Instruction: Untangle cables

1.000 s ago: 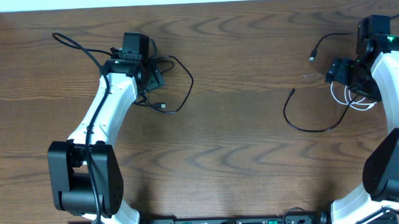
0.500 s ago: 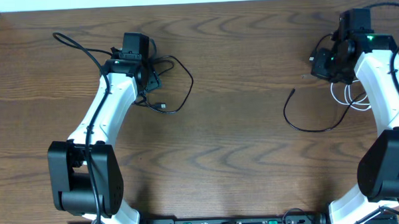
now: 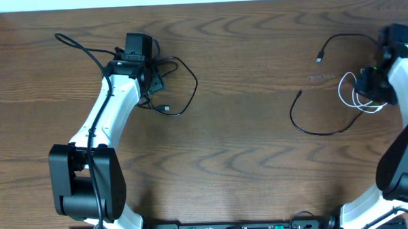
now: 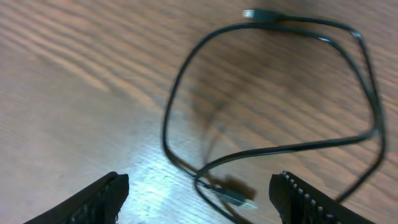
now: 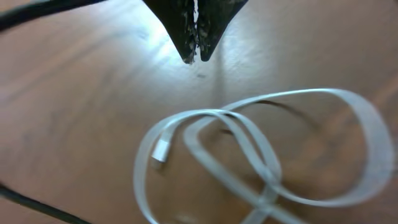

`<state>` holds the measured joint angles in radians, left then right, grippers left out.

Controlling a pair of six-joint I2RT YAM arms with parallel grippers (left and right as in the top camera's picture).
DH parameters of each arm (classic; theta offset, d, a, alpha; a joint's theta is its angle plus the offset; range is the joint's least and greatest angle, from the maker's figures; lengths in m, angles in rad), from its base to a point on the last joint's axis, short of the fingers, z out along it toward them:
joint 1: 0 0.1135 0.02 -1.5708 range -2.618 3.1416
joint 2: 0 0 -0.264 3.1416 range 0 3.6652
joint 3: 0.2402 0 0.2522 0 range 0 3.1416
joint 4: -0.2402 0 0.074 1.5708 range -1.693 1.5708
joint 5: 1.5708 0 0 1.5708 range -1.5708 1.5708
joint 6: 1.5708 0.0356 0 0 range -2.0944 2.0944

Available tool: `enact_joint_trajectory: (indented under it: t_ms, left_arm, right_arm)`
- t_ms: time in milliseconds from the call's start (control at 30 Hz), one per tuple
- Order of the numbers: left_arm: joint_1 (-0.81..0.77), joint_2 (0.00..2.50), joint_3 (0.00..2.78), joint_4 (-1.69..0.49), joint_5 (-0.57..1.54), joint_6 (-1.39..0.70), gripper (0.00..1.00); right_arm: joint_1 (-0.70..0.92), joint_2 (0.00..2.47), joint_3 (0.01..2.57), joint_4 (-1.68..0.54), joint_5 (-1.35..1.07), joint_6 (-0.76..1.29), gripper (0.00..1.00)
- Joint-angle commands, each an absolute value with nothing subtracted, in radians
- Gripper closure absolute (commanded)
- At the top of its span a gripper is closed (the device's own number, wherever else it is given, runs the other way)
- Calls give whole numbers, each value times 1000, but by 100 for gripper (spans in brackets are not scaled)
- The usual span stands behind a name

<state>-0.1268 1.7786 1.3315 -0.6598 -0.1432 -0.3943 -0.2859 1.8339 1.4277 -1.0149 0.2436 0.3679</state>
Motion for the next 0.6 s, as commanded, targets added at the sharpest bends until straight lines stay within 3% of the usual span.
enact_joint_trajectory:
  t_ms: [0, 133, 367, 567]
  left_arm:
    - [-126, 1788, 1326, -651, -63, -340, 23]
    - [-126, 1794, 1326, -645, -64, -333, 22]
    - [-125, 1794, 1325, -627, -66, -294, 22]
    - [-126, 1809, 1290, -572, -59, -285, 22]
  right_arm:
    - [-338, 1839, 1407, -1039, 268, 443, 99]
    - [-352, 1839, 1405, -1042, 178, 455, 94]
    - [-292, 1839, 1405, -980, 4, 371, 59]
    - [-204, 1839, 1405, -933, -39, 365, 41]
